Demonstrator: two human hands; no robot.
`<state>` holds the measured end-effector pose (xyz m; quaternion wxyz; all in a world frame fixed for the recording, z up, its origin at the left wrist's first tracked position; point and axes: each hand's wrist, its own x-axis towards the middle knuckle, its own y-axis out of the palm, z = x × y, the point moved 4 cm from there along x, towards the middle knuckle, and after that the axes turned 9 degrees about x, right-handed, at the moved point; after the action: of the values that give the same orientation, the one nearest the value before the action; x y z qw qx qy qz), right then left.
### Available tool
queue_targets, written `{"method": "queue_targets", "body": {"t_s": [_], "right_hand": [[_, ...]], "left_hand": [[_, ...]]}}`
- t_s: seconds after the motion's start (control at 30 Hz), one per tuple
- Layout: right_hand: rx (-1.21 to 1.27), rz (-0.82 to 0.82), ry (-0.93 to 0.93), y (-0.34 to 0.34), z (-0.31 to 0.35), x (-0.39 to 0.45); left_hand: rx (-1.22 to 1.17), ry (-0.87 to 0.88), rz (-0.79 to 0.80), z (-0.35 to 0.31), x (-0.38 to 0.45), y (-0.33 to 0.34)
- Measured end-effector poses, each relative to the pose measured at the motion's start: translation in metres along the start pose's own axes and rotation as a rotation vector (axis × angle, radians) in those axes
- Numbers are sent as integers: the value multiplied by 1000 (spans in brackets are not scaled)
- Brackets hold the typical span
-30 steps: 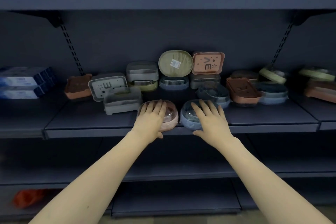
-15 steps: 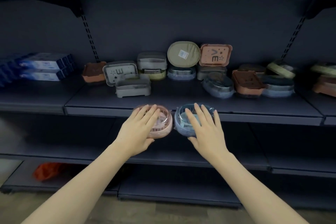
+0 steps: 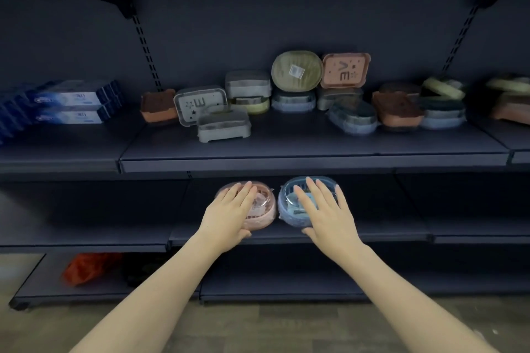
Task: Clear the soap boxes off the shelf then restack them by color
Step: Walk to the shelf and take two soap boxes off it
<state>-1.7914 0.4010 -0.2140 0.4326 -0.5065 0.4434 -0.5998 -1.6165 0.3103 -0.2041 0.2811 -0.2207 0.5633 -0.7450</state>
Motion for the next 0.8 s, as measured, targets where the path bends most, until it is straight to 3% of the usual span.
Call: {"method": "queue_targets", "body": {"t_s": [0.33, 0.43, 0.8], "right_hand": [[-8, 98, 81, 84, -4, 29], [1, 220, 70, 122, -16, 35], [108, 208, 78, 235, -78, 77]], "left_hand": [[-102, -86, 16, 6, 41, 98], [-114, -54, 48, 0, 56, 136], [-237, 2, -34, -4, 126, 241]]}}
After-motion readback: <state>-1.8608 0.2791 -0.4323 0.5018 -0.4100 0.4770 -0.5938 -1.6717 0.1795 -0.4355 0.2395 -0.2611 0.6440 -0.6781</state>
